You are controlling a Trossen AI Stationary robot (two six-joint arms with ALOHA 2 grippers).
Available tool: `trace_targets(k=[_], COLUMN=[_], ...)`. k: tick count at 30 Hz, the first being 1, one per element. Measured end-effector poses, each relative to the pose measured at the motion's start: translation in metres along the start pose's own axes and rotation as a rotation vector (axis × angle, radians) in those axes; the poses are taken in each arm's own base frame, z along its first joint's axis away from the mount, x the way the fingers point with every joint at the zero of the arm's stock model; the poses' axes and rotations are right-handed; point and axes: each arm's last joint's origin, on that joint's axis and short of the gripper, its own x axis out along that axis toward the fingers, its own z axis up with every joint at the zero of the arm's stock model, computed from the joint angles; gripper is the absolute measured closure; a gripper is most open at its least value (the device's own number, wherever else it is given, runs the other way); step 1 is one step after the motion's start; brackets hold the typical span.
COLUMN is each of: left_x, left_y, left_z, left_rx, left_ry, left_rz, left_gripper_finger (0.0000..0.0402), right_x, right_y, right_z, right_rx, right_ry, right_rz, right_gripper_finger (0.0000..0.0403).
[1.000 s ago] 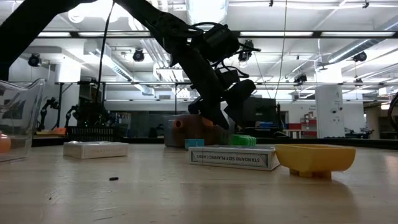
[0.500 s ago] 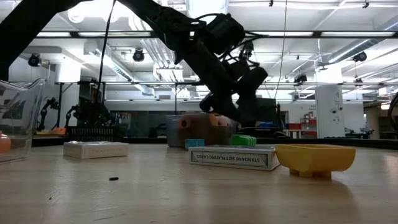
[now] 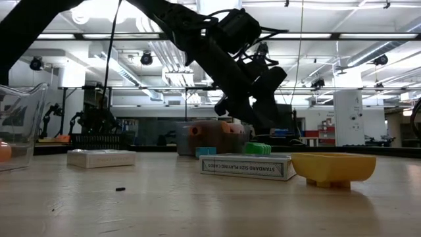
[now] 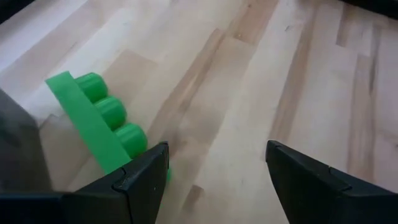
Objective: Pick & Place Toys
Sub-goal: Put the green game piece into the transparent bin
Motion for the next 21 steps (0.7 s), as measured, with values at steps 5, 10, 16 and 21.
trace_targets(k=[5, 10, 16, 21], left_x=[0.005, 0.020, 0.025, 0.022], left_y=[0.000, -0.002, -0.003, -0.009], left_z=[-0.004, -0.011, -0.008, -0.004], left_rx=[0.000, 0.016, 0.026, 0.050], left_ry=[0.004, 0.023, 0.039, 0.031], left_rz=[0.027, 0.049, 0.074, 0.077], left_gripper_finger=[0.0130, 0.0130, 0.0130, 0.0130], right_x=[0.000, 0.000, 0.000, 0.000], right_y=[0.000, 0.000, 0.000, -0.001], right_z=[0.000, 0.000, 0.000, 0.000], right_rx=[0.000, -0.003, -0.004, -0.007], right_ry=[0.000, 0.002, 0.003, 0.005], right_rz=[-0.001, -0.006, -0.009, -0.012], right_gripper_finger=[0.0035, 0.0035, 0.0035, 0.0035])
